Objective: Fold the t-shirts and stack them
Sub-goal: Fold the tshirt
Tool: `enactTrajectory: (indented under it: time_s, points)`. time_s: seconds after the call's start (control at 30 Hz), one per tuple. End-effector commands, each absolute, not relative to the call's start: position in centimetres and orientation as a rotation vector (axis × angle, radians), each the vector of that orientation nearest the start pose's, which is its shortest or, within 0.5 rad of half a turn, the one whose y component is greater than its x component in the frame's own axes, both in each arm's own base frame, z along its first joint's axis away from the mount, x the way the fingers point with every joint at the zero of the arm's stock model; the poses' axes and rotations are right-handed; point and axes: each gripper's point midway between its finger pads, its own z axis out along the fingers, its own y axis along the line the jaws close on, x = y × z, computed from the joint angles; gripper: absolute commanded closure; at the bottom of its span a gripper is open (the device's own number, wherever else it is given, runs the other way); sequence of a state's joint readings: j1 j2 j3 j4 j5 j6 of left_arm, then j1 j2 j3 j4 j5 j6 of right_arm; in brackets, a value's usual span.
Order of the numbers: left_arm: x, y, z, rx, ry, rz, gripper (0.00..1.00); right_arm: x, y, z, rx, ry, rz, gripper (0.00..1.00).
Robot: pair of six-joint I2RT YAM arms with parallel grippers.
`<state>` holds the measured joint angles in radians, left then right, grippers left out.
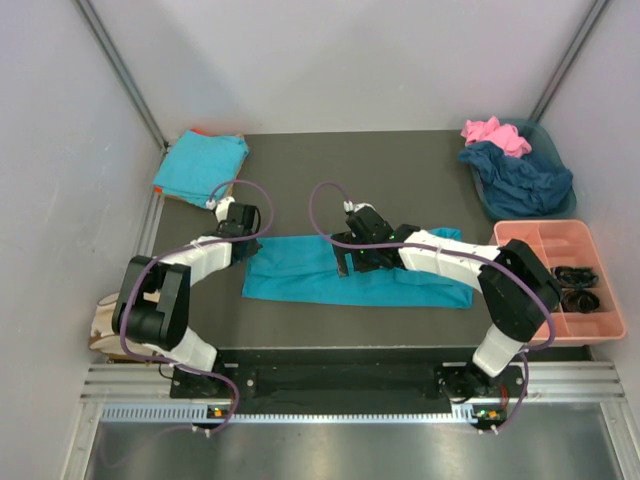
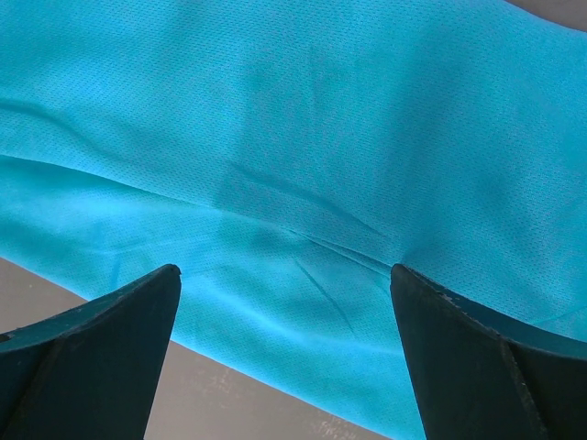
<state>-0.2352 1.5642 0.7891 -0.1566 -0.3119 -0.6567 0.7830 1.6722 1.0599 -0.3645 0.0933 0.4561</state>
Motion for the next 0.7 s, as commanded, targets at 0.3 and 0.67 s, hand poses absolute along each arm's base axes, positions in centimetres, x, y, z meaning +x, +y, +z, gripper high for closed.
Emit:
enactTrajectory:
  time_s: [0.3, 0.67]
  points:
    - [38.3, -3.9, 6.5, -0.633, 2.211, 0.08, 1.0, 27.8, 27.9, 5.8, -0.373, 2.551, 0.367, 0.04]
    - [39.7, -3.1, 6.7, -0.637, 2.178, 0.151, 1.0, 27.7, 27.6, 6.0, -0.381, 2.55, 0.349, 0.04]
